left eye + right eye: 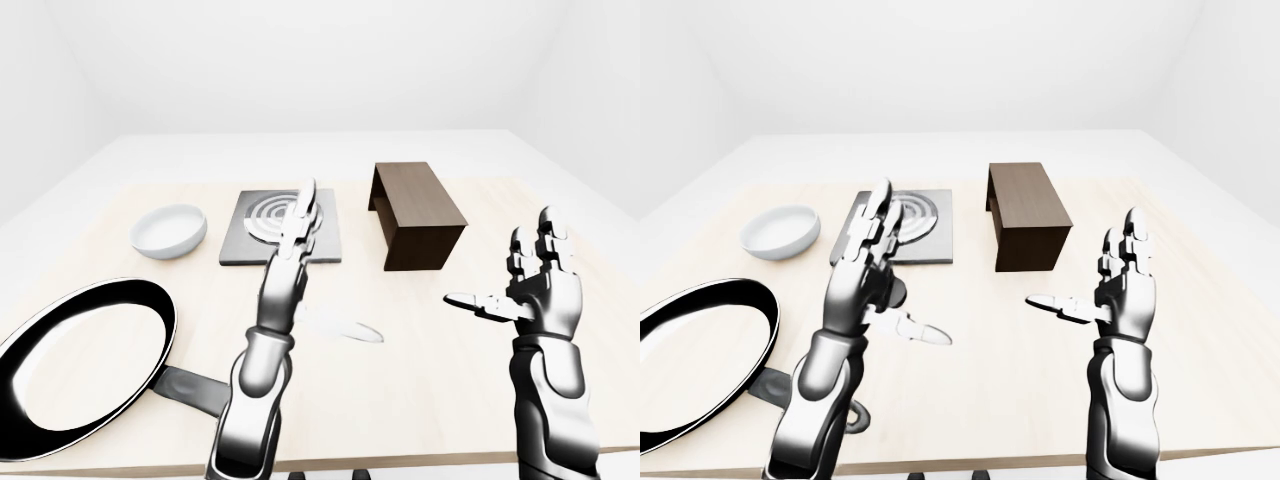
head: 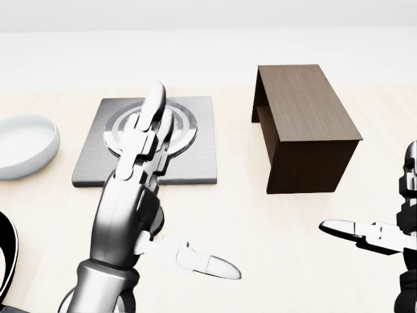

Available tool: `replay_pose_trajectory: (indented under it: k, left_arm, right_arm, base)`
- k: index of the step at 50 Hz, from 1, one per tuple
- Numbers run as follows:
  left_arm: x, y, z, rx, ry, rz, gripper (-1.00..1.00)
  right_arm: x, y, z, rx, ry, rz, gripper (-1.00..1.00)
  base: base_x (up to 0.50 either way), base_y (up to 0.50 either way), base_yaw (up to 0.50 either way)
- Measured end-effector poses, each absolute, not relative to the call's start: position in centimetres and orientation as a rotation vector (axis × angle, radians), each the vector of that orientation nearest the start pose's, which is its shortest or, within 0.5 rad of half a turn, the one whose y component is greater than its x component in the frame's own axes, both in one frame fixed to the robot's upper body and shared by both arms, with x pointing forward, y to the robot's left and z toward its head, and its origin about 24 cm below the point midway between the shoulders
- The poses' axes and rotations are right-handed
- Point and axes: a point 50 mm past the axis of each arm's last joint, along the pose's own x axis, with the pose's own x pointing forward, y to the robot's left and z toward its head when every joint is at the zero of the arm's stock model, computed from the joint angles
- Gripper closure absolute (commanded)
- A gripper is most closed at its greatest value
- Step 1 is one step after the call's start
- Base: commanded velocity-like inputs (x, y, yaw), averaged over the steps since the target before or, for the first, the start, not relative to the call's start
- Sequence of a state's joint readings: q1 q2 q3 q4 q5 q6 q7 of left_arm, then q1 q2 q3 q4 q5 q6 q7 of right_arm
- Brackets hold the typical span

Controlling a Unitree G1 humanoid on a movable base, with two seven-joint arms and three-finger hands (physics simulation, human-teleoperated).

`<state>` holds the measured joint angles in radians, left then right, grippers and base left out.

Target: Turn on the stove.

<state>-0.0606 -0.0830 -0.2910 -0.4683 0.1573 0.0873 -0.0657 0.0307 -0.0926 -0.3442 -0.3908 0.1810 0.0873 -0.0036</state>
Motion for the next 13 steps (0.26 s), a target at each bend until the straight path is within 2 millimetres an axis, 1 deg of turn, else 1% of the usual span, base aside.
replay_pose_trajectory:
  k: [7,13]
  left_arm:
    - [21.9,8.5,15.6,0.010,-0.462,-0.252,-1.00]
    - [21.9,9.5,14.3,-0.002,-0.400,-0.204,-1.00]
  right_arm:
    - [22.4,-23.8,12.4,0.024,-0.308,-0.290,-1.00]
    - [22.4,-23.8,12.3,0.023,-0.305,-0.287,-1.00]
  base:
    - [0.00,0.00,0.00]
    - [0.00,0.00,0.00]
